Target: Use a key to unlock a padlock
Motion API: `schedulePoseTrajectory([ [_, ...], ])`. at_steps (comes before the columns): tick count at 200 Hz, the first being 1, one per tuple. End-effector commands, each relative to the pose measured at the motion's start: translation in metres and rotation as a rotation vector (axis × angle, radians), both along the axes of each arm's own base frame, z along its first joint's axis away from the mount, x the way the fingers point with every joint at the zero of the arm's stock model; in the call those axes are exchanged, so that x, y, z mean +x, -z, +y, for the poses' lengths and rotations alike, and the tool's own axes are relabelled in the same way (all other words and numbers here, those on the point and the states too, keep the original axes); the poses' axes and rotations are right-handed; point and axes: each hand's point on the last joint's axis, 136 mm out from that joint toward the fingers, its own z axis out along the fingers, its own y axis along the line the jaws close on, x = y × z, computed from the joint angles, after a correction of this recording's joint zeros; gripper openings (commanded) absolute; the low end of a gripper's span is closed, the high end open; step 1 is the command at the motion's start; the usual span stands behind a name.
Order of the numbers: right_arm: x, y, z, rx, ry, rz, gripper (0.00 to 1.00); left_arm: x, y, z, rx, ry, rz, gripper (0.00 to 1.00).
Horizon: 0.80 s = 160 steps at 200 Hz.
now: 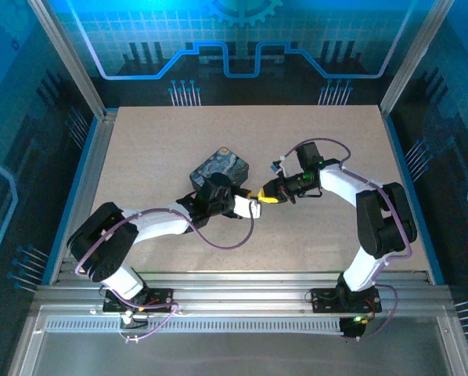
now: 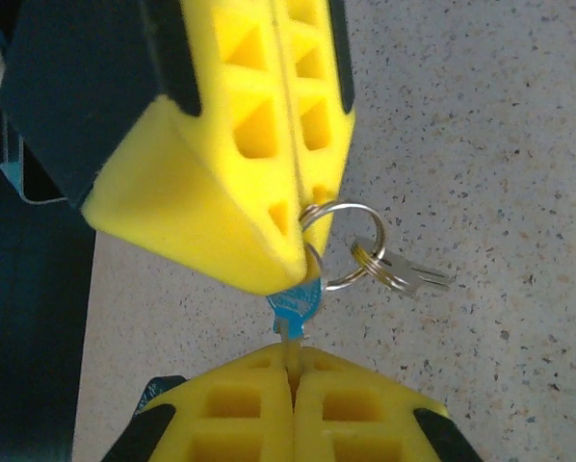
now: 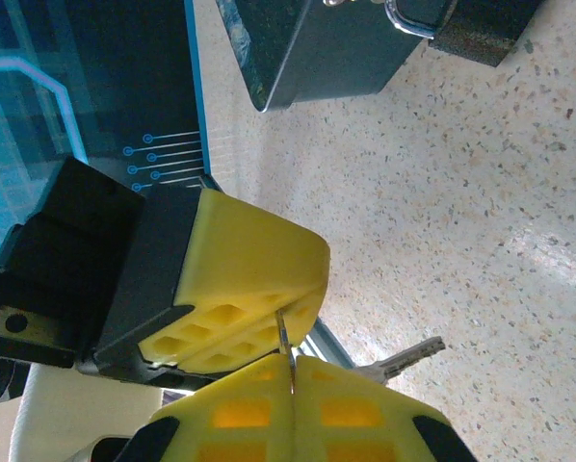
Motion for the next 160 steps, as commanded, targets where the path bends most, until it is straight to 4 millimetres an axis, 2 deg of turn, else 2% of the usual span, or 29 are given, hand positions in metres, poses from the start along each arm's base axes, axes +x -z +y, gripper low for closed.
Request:
schedulePoseTrajectory([
  [1,0.001,-0.002,0.006,0.021,-0.008,0.027,0.06,-0.001,-0.010,-0.009,-0.026,0.016,0.005,0.00],
  [38,0.004,-0.003,0.004,0.019,0.000,0.027,0.11,-0.009,-0.005,-0.006,-0.028,0.001,0.109,0.00],
  [65,0.006,0.000,-0.006,0.002,0.018,0.027,0.29,-0.016,-0.004,-0.003,-0.062,-0.017,0.230,0.00],
  [94,0.010,-0.001,-0.023,-0.004,0.047,-0.003,0.34,-0.030,-0.009,0.002,-0.089,-0.015,0.436,0.00],
  [118,0.016,-0.008,-0.035,-0.003,0.049,-0.109,0.37,-0.042,-0.014,0.005,-0.102,-0.012,0.614,0.00],
  [160,0.009,-0.045,-0.028,0.141,-0.043,-0.454,0.35,-0.049,-0.024,0.009,-0.121,-0.038,0.864,0.00],
])
